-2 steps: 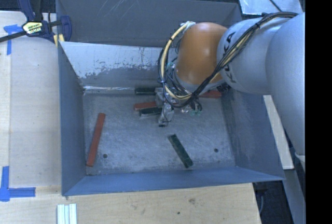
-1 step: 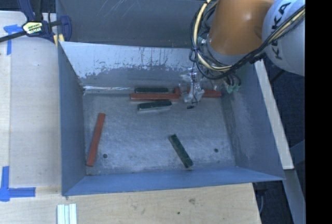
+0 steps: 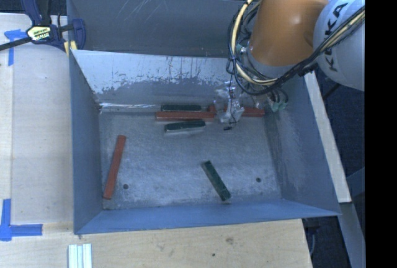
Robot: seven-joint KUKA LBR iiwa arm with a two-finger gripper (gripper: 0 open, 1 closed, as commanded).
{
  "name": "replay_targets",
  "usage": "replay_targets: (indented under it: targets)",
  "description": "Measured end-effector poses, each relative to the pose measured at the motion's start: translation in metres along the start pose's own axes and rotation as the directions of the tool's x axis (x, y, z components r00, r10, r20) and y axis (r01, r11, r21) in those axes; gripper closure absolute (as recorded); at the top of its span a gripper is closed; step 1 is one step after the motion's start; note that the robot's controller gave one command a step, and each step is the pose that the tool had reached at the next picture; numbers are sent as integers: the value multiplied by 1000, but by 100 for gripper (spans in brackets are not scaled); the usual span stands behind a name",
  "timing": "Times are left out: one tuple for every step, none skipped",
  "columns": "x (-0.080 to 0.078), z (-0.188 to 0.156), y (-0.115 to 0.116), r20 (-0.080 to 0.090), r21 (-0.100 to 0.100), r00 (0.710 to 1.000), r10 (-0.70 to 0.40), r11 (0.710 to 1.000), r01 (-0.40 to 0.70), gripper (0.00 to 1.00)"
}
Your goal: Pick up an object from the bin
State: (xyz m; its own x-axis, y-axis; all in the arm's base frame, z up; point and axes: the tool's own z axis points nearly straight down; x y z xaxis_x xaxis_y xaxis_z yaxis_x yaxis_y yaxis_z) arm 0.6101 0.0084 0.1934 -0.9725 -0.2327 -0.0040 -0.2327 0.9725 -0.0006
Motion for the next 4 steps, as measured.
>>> replay_targets:
  targets:
    - [24, -13, 11, -2, -1, 902, -432, 902, 432, 0]
    - [24, -13, 11, -2, -2, 902, -431, 902, 431, 0]
    - [2, 26, 28, 5, 3, 900, -435, 900, 435, 0]
    - [-3, 52, 36, -3, -5, 941, -338, 941, 338, 0]
